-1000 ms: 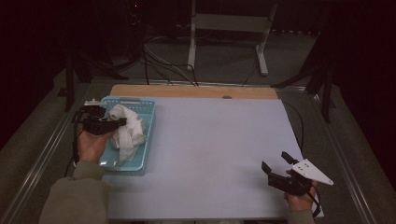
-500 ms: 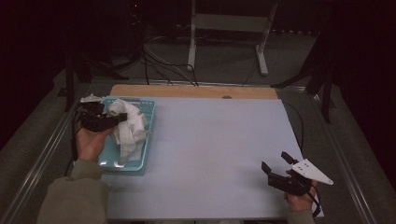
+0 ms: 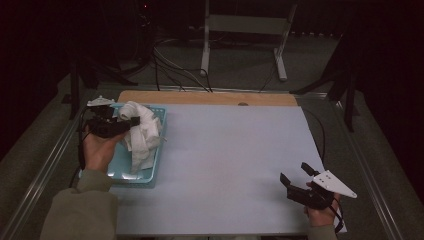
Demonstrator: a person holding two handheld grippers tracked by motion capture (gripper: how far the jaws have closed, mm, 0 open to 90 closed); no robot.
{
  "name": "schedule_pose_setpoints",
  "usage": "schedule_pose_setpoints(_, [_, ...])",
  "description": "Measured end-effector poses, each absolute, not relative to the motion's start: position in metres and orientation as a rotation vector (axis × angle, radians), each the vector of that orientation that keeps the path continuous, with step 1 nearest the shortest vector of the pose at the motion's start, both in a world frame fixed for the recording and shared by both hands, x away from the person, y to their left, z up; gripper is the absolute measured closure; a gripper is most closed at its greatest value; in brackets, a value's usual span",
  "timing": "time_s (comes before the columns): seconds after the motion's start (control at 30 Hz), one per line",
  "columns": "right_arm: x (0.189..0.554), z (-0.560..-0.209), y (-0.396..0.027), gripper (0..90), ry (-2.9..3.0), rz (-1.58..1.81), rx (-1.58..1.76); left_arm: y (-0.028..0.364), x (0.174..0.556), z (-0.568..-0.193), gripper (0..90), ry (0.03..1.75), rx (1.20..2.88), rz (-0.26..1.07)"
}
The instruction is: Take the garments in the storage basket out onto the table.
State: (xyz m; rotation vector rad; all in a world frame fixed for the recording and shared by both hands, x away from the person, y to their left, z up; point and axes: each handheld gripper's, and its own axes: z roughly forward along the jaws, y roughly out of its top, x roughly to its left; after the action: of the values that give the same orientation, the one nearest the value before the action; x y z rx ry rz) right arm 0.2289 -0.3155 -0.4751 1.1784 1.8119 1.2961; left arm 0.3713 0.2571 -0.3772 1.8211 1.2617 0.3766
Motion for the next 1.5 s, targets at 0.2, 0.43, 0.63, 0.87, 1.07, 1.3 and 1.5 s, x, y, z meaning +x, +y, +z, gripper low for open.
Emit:
schedule_pose_setpoints(0.2, [0.229, -0.475, -0.315, 14.0, 1.813, 1.297, 1.178, 0.249, 0.372, -0.371, 68.9, 1.233, 1.816, 0.371])
schedule_pose_setpoints(0.43, [0.229, -0.475, -0.316, 14.0, 1.812, 1.297, 1.179, 0.239, 0.373, -0.365, 68.9, 1.201, 1.818, 0.363])
schedule_pose_setpoints(0.63, [0.229, -0.475, -0.315, 14.0, 1.813, 1.297, 1.179, 0.230, 0.374, -0.361, 68.9, 1.173, 1.830, 0.359])
schedule_pose_setpoints(0.87, [0.229, -0.475, -0.316, 14.0, 1.812, 1.297, 1.179, 0.219, 0.376, -0.356, 68.9, 1.144, 1.833, 0.345])
schedule_pose_setpoints(1.07, [0.229, -0.475, -0.316, 13.9, 1.813, 1.297, 1.180, 0.210, 0.378, -0.353, 68.9, 1.120, 1.839, 0.337])
schedule_pose_setpoints(1.3, [0.229, -0.475, -0.316, 14.0, 1.812, 1.298, 1.180, 0.202, 0.379, -0.353, 68.9, 1.101, 1.839, 0.325])
schedule_pose_setpoints(1.5, [0.229, -0.475, -0.316, 13.9, 1.813, 1.297, 1.180, 0.197, 0.380, -0.353, 68.8, 1.089, 1.838, 0.318])
